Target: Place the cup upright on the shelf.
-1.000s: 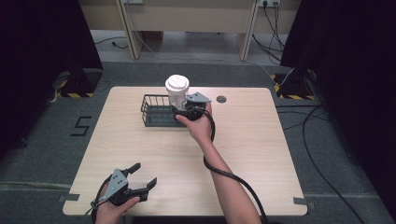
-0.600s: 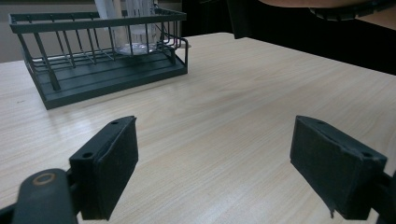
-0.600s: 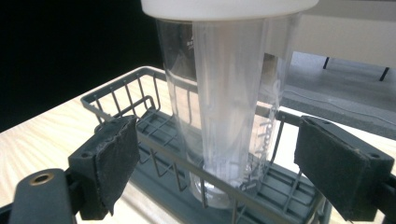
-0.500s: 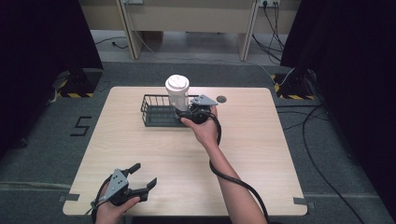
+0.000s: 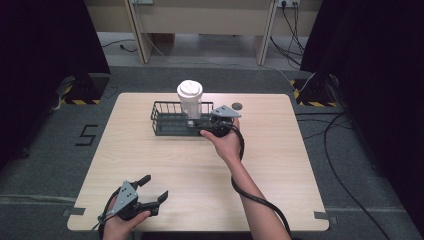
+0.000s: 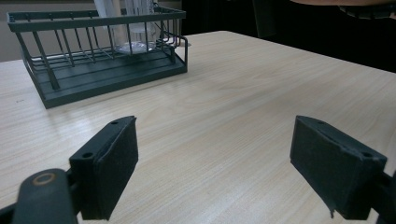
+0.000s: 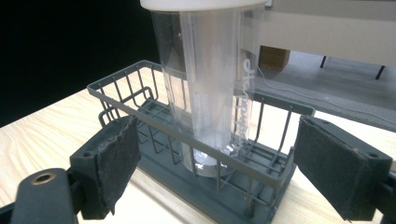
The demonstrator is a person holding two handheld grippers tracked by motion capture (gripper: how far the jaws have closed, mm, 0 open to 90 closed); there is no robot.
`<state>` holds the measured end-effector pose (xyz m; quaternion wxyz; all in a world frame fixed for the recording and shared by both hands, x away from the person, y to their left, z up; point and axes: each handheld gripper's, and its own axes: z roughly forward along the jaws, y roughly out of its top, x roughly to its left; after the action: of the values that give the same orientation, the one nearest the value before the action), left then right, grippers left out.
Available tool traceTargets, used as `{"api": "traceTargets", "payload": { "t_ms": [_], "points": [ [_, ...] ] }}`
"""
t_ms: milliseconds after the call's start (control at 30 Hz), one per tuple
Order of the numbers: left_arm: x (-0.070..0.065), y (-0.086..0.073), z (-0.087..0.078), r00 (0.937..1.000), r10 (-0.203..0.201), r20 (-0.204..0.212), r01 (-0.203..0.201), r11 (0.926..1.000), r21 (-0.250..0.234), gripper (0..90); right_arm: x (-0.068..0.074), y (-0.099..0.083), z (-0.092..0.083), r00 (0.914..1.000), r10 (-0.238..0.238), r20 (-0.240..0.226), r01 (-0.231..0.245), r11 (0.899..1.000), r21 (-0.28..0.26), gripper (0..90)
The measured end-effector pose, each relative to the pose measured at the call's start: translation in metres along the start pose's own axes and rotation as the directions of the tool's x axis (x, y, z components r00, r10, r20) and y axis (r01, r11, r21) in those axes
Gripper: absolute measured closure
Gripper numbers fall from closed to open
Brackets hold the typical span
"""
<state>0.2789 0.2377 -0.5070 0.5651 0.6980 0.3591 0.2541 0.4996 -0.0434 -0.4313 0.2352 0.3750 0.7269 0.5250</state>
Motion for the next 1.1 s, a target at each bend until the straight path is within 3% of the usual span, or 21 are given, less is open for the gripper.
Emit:
{"api": "traceTargets", "payload": {
  "t_ms": [700,1100],
  "points": [
    [-0.001,0.000,0.000,1.0000,0.001,-0.002,-0.001,1.0000,0.003,14.8,-0.009,-0.015,-0.032,0.9998,0.016,0.006,-0.017,1.000,0.009,15.7],
    [-0.001,0.000,0.000,1.0000,0.004,-0.005,-0.004,1.0000,0.008,14.7,-0.021,-0.036,-0.058,0.9996,0.019,0.021,-0.020,0.999,0.037,15.7]
  ]
}}
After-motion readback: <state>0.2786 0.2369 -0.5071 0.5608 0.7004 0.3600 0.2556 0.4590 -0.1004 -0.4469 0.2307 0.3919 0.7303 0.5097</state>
